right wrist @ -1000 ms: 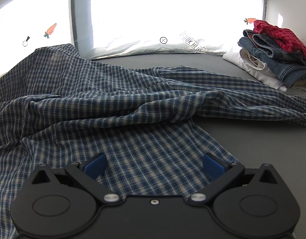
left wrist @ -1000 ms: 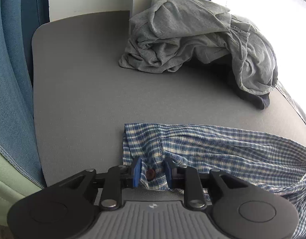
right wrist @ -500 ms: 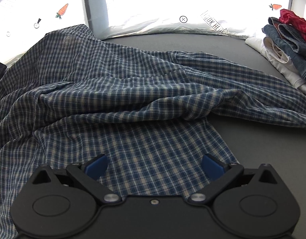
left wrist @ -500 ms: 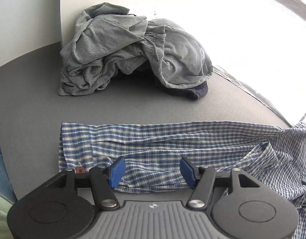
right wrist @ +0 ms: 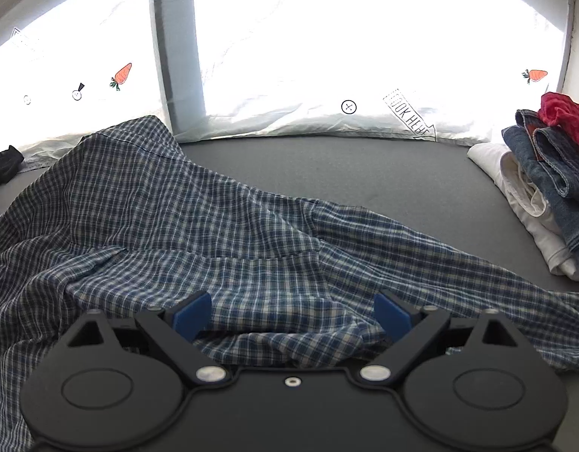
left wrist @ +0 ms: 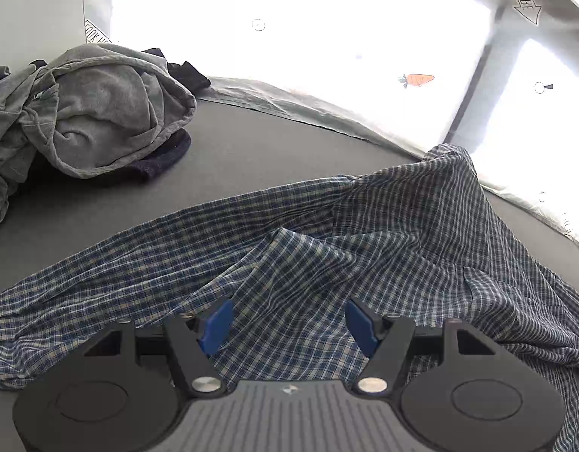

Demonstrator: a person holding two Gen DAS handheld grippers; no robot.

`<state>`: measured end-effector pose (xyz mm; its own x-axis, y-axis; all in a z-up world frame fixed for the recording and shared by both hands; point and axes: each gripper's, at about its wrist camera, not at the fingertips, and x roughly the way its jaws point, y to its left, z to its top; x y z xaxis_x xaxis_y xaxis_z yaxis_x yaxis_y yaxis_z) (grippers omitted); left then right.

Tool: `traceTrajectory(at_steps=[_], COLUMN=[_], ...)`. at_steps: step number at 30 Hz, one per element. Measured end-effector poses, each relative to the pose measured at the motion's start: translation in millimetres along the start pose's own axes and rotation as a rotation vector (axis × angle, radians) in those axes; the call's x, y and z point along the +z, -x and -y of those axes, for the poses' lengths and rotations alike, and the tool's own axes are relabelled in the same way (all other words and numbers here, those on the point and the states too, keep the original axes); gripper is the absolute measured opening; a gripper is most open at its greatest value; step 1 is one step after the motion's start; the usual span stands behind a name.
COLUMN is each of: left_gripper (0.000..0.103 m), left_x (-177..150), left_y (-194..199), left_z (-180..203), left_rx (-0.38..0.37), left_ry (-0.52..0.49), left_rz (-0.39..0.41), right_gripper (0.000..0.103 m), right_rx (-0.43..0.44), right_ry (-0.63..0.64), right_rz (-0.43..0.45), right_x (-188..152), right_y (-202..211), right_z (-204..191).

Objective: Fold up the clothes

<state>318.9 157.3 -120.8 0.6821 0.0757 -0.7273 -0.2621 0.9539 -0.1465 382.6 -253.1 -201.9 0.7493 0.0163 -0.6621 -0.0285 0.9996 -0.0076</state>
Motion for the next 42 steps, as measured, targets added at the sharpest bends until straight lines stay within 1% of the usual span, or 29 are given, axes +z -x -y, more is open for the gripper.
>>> traceTrajectory(at_steps=[2,4,5,7,9,12,13,15,17,19,20,21,22,23,24,25,26,27,30,32,35,38,40,42], left_gripper=[0.068,0.072,0.072,0.072,0.072,0.072,0.072,0.072,0.072,0.072,0.072,0.072,0.07,0.069,0.058,0.041,0.029,0.006,0.002,0.002,0.002,0.002,0.002,0.002], left_x=[12.4,25.1,30.9,43.9,58.6,81.5,88.2,99.2,108.3,113.6,115.0,116.1,116.9,117.4,117.6,117.7,117.9,118.1,123.3,134.5,155.7,174.9,178.8,176.5], left_y=[-14.9,-31.4,-39.8,-59.0,-79.9,-109.2,-118.6,-137.6,-157.9,-179.3,-187.8,-195.6,-202.8,-208.6,-213.2,-217.3,-220.9,-223.9,-227.2,-226.1,-227.3,-239.8,-253.6,-267.8], left_z=[15.2,29.3,36.0,48.1,59.9,79.7,87.3,100.3,107.9,112.5,115.2,117.8,120.2,121.0,120.3,119.0,117.2,115.9,114.2,111.0,105.4,108.4,111.3,112.1], left_rx=[-0.024,-0.037,-0.038,-0.042,-0.059,-0.125,-0.134,-0.146,-0.196,-0.241,-0.251,-0.262,-0.274,-0.289,-0.307,-0.325,-0.34,-0.348,-0.352,-0.352,-0.355,-0.336,-0.314,-0.294], left_ry=[-0.029,-0.061,-0.077,-0.105,-0.137,-0.235,-0.279,-0.344,-0.364,-0.36,-0.362,-0.362,-0.36,-0.348,-0.326,-0.303,-0.278,-0.255,-0.226,-0.199,-0.152,-0.157,-0.178,-0.189], left_rz=[0.004,0.005,0.004,-0.007,-0.021,-0.018,-0.01,-0.008,-0.029,-0.06,-0.071,-0.077,-0.078,-0.079,-0.081,-0.085,-0.09,-0.093,-0.08,-0.047,0.018,0.067,0.072,0.062], right_gripper=[0.085,0.084,0.083,0.077,0.064,0.063,0.063,0.063,0.063,0.062,0.057,0.048,0.044,0.034,0.023,0.016,0.007,0.004,0.002,0.002,0.002,0.002,0.002,0.002], right_rx=[0.03,0.047,0.055,0.081,0.112,0.167,0.181,0.208,0.231,0.257,0.275,0.288,0.301,0.314,0.326,0.325,0.324,0.319,0.307,0.303,0.302,0.276,0.25,0.238], right_ry=[0.015,0.017,0.018,0.023,0.049,0.136,0.157,0.161,0.156,0.149,0.14,0.15,0.166,0.182,0.198,0.224,0.246,0.257,0.248,0.195,0.16,0.224,0.276,0.295], right_rz=[0.014,0.022,0.025,0.006,-0.03,-0.031,-0.026,-0.035,-0.044,-0.063,-0.086,-0.099,-0.11,-0.121,-0.131,-0.135,-0.13,-0.114,-0.062,-0.017,0.069,0.141,0.161,0.151], right_x=[12.3,25.7,32.5,47.3,62.3,82.7,88.4,99.9,110.1,118.1,119.9,120.2,120.1,120.1,120.0,119.3,118.2,117.7,123.4,136.4,164.0,186.5,194.5,197.5], right_y=[-13.7,-33.0,-42.9,-67.5,-92.8,-124.5,-133.7,-153.4,-171.8,-187.6,-193.1,-195.9,-197.9,-200.0,-202.0,-201.8,-199.9,-197.7,-191.4,-186.7,-182.2,-184.2,-193.6,-206.9], right_z=[2.0,-2.2,-4.7,-12.4,-22.6,-43.8,-49.7,-57.3,-61.2,-63.4,-63.1,-65.2,-68.0,-70.8,-73.6,-76.8,-78.7,-79.6,-78.7,-73.4,-70.0,-83.1,-95.3,-102.1])
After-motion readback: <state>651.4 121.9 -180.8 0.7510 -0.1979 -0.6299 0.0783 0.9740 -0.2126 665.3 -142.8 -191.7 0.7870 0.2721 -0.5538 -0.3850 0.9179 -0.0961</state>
